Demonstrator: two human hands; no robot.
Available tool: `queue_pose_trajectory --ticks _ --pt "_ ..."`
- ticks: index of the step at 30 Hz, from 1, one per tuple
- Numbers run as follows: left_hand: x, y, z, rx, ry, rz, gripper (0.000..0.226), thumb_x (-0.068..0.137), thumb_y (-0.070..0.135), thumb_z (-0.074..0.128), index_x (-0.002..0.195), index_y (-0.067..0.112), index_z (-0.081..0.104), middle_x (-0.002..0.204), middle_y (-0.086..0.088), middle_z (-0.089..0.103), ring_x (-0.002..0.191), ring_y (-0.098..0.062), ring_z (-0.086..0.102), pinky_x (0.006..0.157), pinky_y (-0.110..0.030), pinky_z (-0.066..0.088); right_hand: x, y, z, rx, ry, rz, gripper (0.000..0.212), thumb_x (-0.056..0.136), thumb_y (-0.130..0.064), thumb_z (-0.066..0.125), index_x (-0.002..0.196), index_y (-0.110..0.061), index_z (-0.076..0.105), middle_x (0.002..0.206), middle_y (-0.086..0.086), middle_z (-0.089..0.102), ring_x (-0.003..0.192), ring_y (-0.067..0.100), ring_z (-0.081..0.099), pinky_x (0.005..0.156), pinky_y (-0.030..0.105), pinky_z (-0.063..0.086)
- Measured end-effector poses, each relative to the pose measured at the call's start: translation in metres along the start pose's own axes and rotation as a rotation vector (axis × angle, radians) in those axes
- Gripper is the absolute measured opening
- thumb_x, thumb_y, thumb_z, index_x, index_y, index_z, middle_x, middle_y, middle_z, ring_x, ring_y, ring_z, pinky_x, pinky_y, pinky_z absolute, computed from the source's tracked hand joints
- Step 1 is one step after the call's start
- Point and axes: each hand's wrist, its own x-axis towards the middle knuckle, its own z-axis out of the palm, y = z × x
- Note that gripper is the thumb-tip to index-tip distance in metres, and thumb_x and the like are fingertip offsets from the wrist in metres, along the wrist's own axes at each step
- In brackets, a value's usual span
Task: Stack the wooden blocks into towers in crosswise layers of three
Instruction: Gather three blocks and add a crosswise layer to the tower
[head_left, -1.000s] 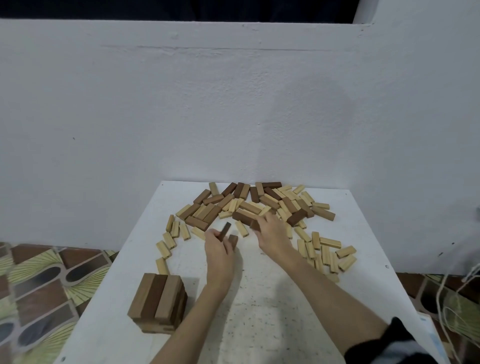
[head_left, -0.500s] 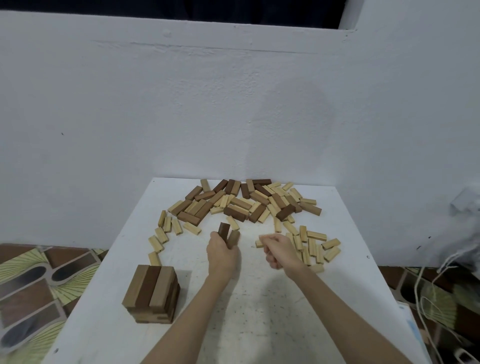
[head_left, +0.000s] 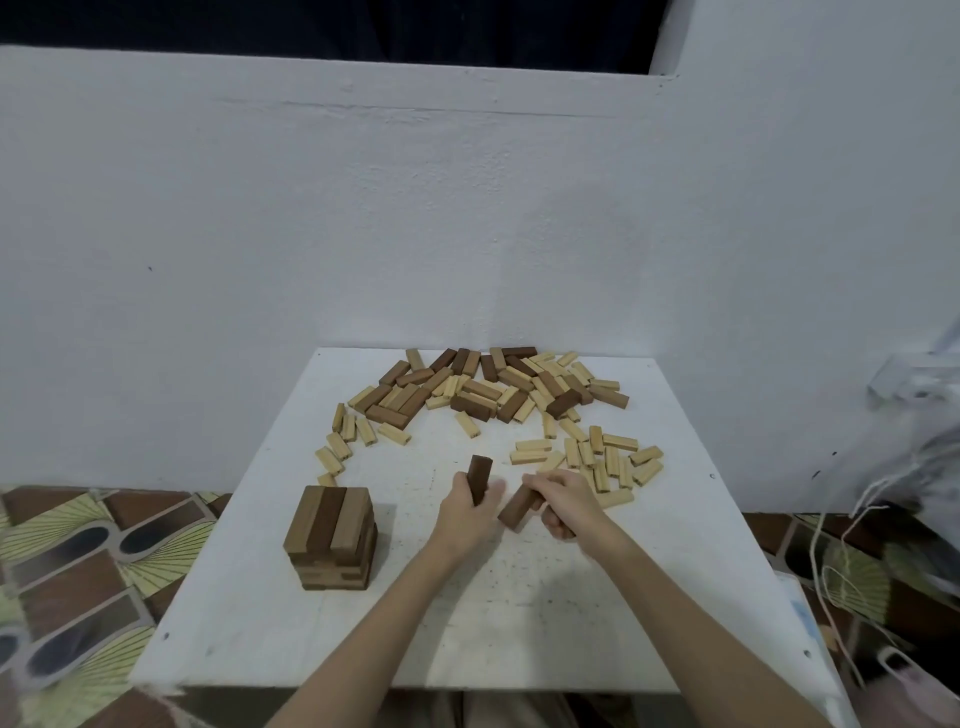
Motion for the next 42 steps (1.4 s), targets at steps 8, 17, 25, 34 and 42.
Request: queue_pose_trajectory --ticks 8,17,25,34,42 --pt "-0.001 -0.027 -0.011 0.372 -0.103 0.093 0.004 0.098 0.016 0.041 0.100 0.015 0.039 0.102 -0.007 0.049 0.085 -0.014 0.046 0.066 -0.021 0.036 -0.013 0.028 0.002 -0.104 -0.023 -0.025 0.022 0.088 -0.025 0.067 0.101 -0.008 0.060 0.069 0.008 0.065 0.037 0.011 0.033 0.036 0.018 0.023" --pt "0.010 -0.032 -0.009 0.425 -0.080 0.141 0.027 0.098 0.021 0.047 0.121 0.012 0.059 0.120 -0.009 0.043 0.114 -0.024 0.042 0.095 -0.019 0.034 -0.015 0.043 0.013 -0.313 0.056 -0.162 0.037 0.078 -0.032 0.077 0.098 -0.003 0.063 0.079 -0.004 0.056 0.063 0.007 0.047 0.052 0.017 0.037" --pt "0.011 -0.035 -0.025 0.549 -0.279 0.152 0.063 0.071 0.028 0.080 0.127 0.021 0.052 0.123 0.000 0.052 0.117 -0.019 0.041 0.099 -0.032 0.039 -0.015 0.038 0.009 -0.304 0.038 -0.110 0.041 0.083 -0.044 0.069 0.106 -0.014 0.053 0.090 -0.002 0.055 0.064 0.008 0.049 0.045 0.016 0.036" --pt "0.005 -0.036 -0.026 0.359 -0.212 0.153 0.054 0.077 0.001 0.072 0.125 0.014 0.052 0.119 -0.001 0.056 0.094 -0.012 0.050 0.074 -0.014 0.039 -0.014 0.020 -0.012 -0.155 -0.113 -0.048 0.019 0.087 -0.001 0.054 0.095 -0.014 0.065 0.093 0.005 0.061 0.087 0.023 0.058 0.069 0.031 0.047" --pt "0.006 -0.038 -0.030 0.291 -0.218 0.086 0.050 0.077 -0.007 0.064 0.119 0.017 0.053 0.108 -0.003 0.053 0.079 -0.009 0.050 0.059 -0.008 0.043 -0.020 0.032 -0.002 -0.493 -0.240 -0.261 0.026 0.069 -0.006 0.082 0.087 -0.019 0.071 0.082 -0.004 0.068 0.075 0.007 0.062 0.072 0.020 0.053"
